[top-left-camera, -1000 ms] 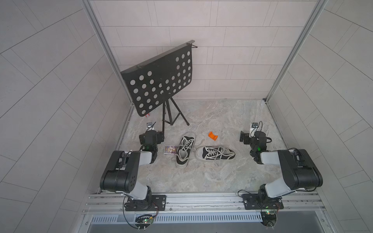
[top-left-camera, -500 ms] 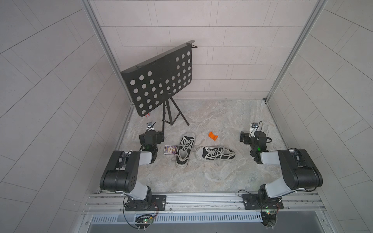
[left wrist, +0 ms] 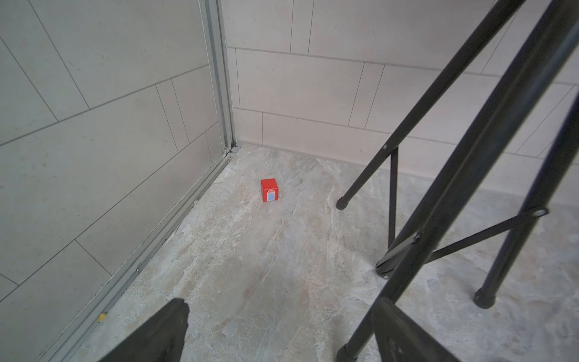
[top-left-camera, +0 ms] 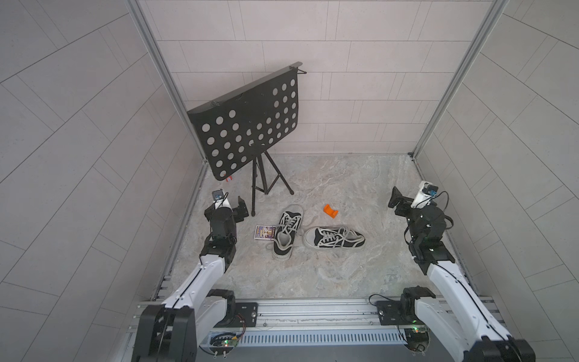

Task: Tie the shoes
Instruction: Move the shoe to the center of the board.

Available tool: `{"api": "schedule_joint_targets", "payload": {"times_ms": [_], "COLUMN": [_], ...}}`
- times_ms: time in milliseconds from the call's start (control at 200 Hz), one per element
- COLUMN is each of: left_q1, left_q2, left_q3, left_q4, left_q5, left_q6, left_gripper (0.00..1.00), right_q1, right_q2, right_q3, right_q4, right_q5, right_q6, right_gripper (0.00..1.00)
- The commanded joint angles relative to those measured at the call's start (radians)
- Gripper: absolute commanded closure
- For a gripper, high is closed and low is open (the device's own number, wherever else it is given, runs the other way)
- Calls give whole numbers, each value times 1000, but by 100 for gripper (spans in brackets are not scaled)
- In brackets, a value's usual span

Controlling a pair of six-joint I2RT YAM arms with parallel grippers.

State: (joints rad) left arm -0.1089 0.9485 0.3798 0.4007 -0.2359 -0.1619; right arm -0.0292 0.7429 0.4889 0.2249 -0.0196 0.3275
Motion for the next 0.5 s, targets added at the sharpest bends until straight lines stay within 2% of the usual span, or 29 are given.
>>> {"api": "schedule_joint_targets", "payload": {"times_ms": [0,90,170,350,490], "left_q1": [-59,-109,-148,-225,-287], "left_q2": [-68,-115,-163,-205,-156], "left_q3": [31,52,59,71,58], "left_q4": [-214,-329,-417,-563,-617], "left_q5": [67,78,107,195,265], "left_q6": [-94,-172,-210,-321,-387], "left_gripper": [3,5,6,10,13], "right_q1": [18,67,182,543,741], "right_q2": [-45,-46,-33,103,317], "right_q3": [32,59,69,112,201], "right_q4": [-395,-522,-583,-573,-495], "right_q5": [-223,-318,-325,-172,-75], "right_q6": [140,203,241,315,317], "right_gripper": [5,11,12,15,19]}}
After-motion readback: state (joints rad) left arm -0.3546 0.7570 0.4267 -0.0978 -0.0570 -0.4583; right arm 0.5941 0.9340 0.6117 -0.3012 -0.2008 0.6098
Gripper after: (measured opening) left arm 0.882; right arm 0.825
